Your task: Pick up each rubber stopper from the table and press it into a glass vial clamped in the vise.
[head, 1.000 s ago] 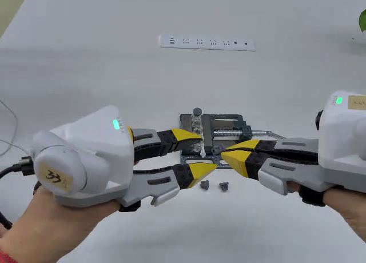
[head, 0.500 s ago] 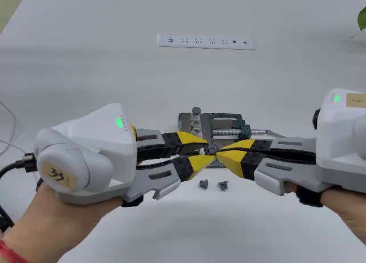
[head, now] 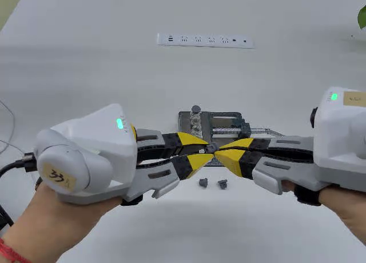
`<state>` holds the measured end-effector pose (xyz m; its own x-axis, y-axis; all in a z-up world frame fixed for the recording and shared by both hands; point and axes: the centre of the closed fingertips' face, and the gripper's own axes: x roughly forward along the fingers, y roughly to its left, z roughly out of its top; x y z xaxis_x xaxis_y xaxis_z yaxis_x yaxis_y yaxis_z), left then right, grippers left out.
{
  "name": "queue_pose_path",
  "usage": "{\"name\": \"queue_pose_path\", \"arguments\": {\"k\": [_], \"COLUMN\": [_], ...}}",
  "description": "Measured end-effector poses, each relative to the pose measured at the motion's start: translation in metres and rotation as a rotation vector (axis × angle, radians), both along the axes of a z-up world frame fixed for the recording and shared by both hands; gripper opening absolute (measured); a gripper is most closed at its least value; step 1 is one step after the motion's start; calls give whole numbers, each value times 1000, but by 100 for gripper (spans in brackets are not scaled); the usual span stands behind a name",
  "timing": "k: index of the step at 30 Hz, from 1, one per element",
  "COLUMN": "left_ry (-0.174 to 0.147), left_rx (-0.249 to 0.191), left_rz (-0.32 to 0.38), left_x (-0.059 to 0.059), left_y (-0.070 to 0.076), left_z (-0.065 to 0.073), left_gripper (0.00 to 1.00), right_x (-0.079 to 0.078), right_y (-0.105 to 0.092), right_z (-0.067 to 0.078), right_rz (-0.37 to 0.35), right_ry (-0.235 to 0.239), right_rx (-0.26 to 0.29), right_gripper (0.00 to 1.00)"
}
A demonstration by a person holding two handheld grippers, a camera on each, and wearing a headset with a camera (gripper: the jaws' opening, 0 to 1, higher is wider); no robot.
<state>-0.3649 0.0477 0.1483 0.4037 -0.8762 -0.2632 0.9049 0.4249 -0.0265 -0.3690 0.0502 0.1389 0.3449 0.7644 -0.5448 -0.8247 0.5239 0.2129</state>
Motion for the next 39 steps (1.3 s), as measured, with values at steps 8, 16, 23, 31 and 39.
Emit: {"name": "queue_pose_path", "arguments": {"k": [8,16,23,31,39], "left_ry": [29,48,104,224,276], "left_rx": [-12,-28,-135,-332,-424], "left_rz": [-4,-11,-24,-123,-178], "left_x": [-2,-2,1,-12,-22], "left_y": [0,2,14,19,17], "left_z": [-1,1,16,49,68], "left_gripper": [4,4,3,3,3], "right_x": [-3,-4,-7,-11,-19], "right_y": [0,1,-2,-3,2], "right_z": [0,2,26,60,77], "right_rz": [39,66,119,183,226], "right_ry": [-19,-22,9,45,71], "right_rx": [-11,0,109,246,322], "right_gripper": [0,0,8,11,12]}}
